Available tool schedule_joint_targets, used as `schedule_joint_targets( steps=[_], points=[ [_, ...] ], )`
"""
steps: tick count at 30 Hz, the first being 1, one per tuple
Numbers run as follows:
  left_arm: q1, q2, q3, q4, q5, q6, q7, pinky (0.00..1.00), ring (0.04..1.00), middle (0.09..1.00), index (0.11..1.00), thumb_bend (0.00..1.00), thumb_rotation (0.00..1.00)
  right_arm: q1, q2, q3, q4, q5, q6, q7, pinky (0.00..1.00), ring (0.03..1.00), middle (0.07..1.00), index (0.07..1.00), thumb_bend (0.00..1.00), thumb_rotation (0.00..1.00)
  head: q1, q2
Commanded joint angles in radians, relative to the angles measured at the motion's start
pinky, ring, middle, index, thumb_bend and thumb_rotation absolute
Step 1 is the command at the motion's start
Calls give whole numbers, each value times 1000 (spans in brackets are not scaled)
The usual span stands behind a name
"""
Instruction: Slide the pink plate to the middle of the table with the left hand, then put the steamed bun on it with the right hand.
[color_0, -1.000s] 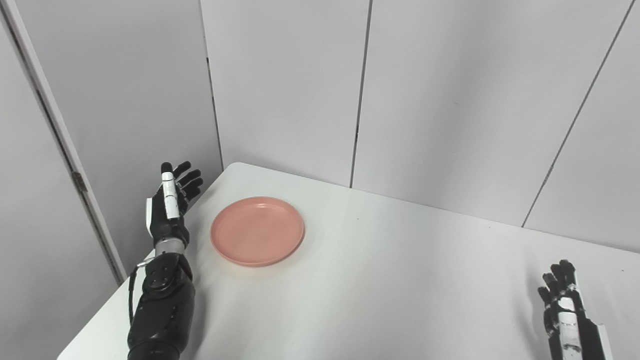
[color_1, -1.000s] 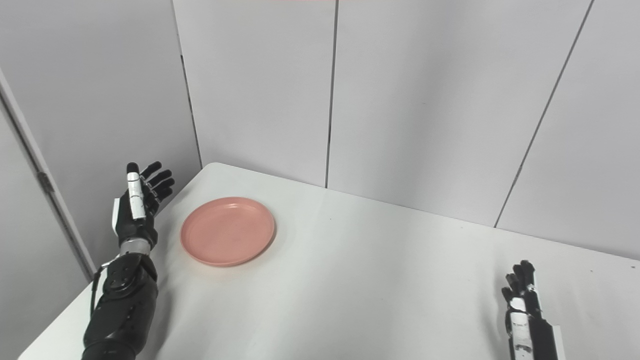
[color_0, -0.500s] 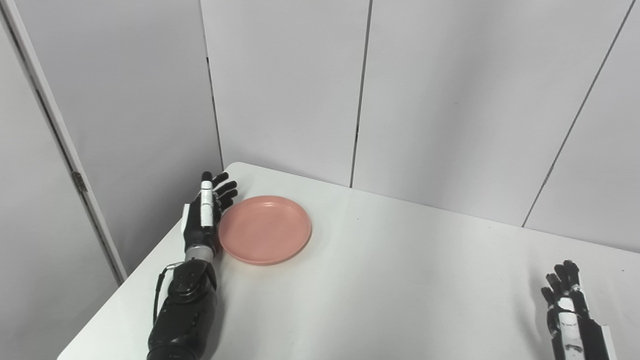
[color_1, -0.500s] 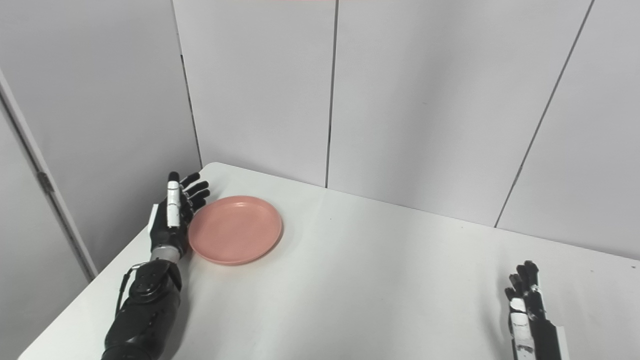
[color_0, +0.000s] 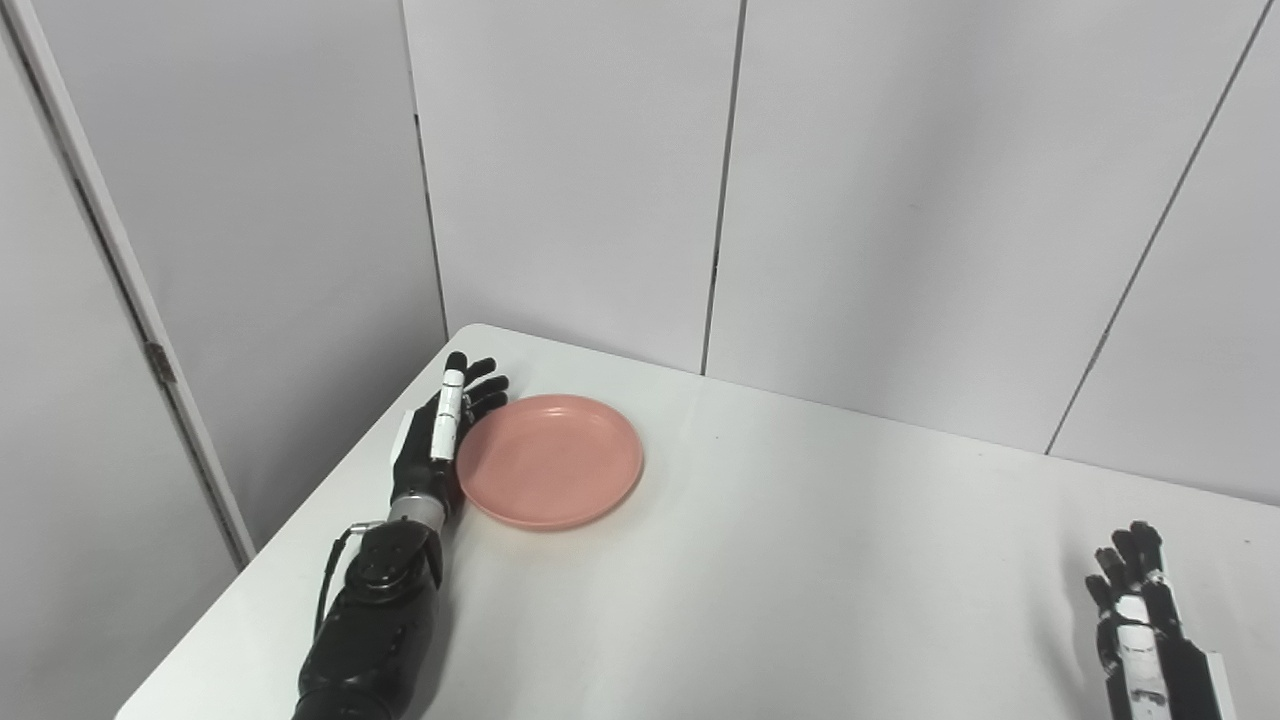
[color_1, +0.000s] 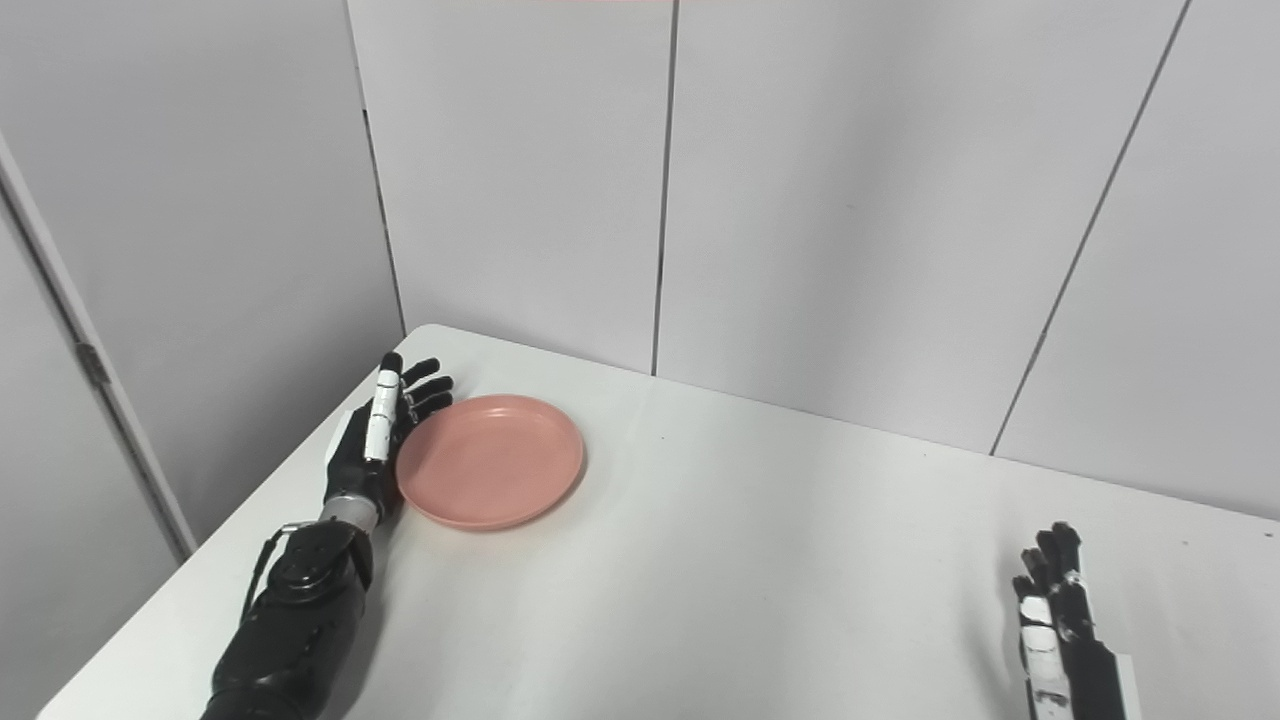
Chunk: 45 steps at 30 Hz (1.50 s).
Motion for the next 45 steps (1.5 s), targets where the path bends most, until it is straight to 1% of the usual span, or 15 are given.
schedule_joint_targets(
  steps=[1,3,5,11,13,16,21,23,25,29,32,34,39,42,45],
  points=[
    [-46,-7,-2,-27,-18,10,-23,825,789,769,756,760,1000,51,-14,-18,41,20,-25,11,1000,1000,1000,1000,526,804,-5,0],
    [-45,-16,-8,-41,-25,25,-35,796,773,758,747,766,1000,49,-16,-13,46,8,-30,10,1000,1000,1000,1000,531,802,-20,5],
    [-45,-22,-13,-49,-32,33,-46,790,770,756,748,770,1000,47,-17,-8,50,-12,-35,4,1000,1000,1000,1000,535,848,-36,10],
    [-45,-51,-44,-70,-16,22,-65,785,755,744,735,780,1000,58,1,6,-20,-28,13,-4,1000,999,987,986,525,894,-109,37],
    [-44,-59,-55,-70,-4,13,-67,782,753,744,734,783,1000,61,5,11,-38,-29,20,-3,1000,1000,989,987,516,897,-125,44],
    [-39,-74,-75,-69,16,-1,-64,837,767,755,743,767,1000,61,11,16,-48,-31,18,-4,1000,999,989,994,530,872,-143,53],
    [-26,-107,-90,-66,2,-18,-105,834,787,775,761,717,1000,61,24,20,-48,-52,9,-19,1000,979,984,989,545,839,-199,70],
    [-20,-120,-94,-75,4,-15,-104,816,780,769,762,704,1000,63,28,22,-57,-65,21,-25,1000,974,980,987,520,843,-213,74],
    [-11,-135,-104,-88,6,-7,-109,800,779,771,766,687,1000,64,35,27,-63,-70,23,-29,1000,980,981,986,529,839,-233,80],
    [17,-167,-124,-137,-3,28,-122,812,791,779,776,662,1000,68,45,38,-72,-100,23,-47,996,971,976,983,514,848,-293,96],
    [33,-189,-134,-158,-7,35,-133,820,805,788,779,646,1000,59,52,42,-53,-116,6,-58,981,957,968,982,507,857,-330,100],
    [40,-199,-138,-164,-5,30,-136,808,808,791,779,625,997,52,56,44,-40,-122,-4,-62,974,956,965,978,495,861,-351,104],
    [65,-247,-156,-159,6,-36,-138,784,796,788,772,593,990,40,59,55,-9,-146,-15,-70,976,962,964,978,524,858,-404,109],
    [92,-278,-168,-177,15,-34,-125,803,810,796,779,593,990,33,65,62,-1,-146,-20,-71,978,972,971,985,517,852,-434,116],
    [122,-303,-184,-198,3,-36,-147,830,828,811,796,585,981,33,69,64,0,-139,-20,-69,982,973,969,982,528,831,-443,118]
  ],
)
